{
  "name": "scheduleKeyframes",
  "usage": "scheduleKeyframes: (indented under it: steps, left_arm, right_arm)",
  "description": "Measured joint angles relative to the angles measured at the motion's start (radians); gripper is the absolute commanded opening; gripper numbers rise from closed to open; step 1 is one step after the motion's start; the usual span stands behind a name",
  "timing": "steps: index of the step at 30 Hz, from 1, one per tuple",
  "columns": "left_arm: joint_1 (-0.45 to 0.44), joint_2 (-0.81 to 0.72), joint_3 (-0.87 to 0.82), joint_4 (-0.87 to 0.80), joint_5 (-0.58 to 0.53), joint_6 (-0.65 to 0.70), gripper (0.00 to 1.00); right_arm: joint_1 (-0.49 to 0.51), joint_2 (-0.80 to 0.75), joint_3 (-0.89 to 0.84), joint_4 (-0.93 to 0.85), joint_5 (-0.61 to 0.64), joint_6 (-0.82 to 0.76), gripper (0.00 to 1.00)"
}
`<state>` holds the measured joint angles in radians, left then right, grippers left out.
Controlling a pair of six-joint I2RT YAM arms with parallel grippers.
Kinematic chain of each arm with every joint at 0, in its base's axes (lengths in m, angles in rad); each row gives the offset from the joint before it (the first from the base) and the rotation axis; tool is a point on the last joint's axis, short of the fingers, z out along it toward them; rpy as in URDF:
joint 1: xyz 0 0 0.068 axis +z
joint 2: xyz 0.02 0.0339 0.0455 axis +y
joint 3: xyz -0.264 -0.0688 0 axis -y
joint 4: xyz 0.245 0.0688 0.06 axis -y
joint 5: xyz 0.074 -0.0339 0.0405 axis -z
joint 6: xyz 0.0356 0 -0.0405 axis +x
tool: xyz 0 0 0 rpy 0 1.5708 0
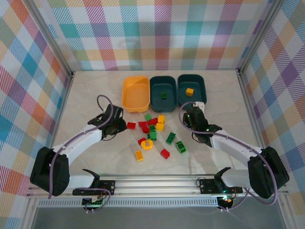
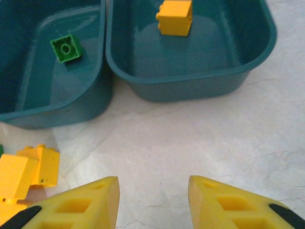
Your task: Sort the legos into containers by color
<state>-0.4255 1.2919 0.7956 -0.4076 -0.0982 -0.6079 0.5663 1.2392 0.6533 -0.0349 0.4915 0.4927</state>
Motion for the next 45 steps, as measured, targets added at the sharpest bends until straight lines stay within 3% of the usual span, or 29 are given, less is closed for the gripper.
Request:
scheduleKeyframes:
  steps: [7,11,14,21,31,35,40,42,45]
  left_arm:
    - [-0.012,0.060,0.011,-0.005,0.026,-0.002,0.09]
    - [-0.075,0.112,0.079,-0.053,0.041,0.017,0.09]
    - [-0.135,0.220,0.298,-0.085,0.066,0.060,0.09]
    - [-0.219,0.580,0.838,0.021,0.224,0.163,0.08]
    - [-0.241,1.251,1.669,-0.066,0.482,0.275,0.13]
    - [-0.246,1.357,1.806,-0.108,0.520,0.276,0.24]
    - [-0.253,1.373,1.822,-0.122,0.526,0.269,0.59]
    - [-0.254,1.373,1.827,-0.121,0.524,0.272,0.66]
    - [-0.255,1.373,1.831,-0.118,0.524,0.284,0.68]
  right_arm:
    - [-0.005,-0.019,-0.004,0.016,0.017,0.017,0.42]
    - [-0.020,-0.052,-0.005,0.007,0.042,0.035,0.43]
    - [-0.083,-0.073,-0.007,-0.014,0.042,0.080,0.48]
    - [-0.372,-0.135,-0.127,-0.017,-0.127,0.236,0.53]
    - [-0.397,-0.137,-0.170,0.034,-0.269,0.309,0.54]
    - [-0.397,-0.137,-0.171,0.047,-0.282,0.311,0.54]
    - [-0.397,-0.137,-0.172,0.054,-0.296,0.312,0.55]
    - [-0.397,-0.137,-0.172,0.057,-0.303,0.311,0.56]
    - [-0.397,-0.137,-0.172,0.057,-0.311,0.311,0.56]
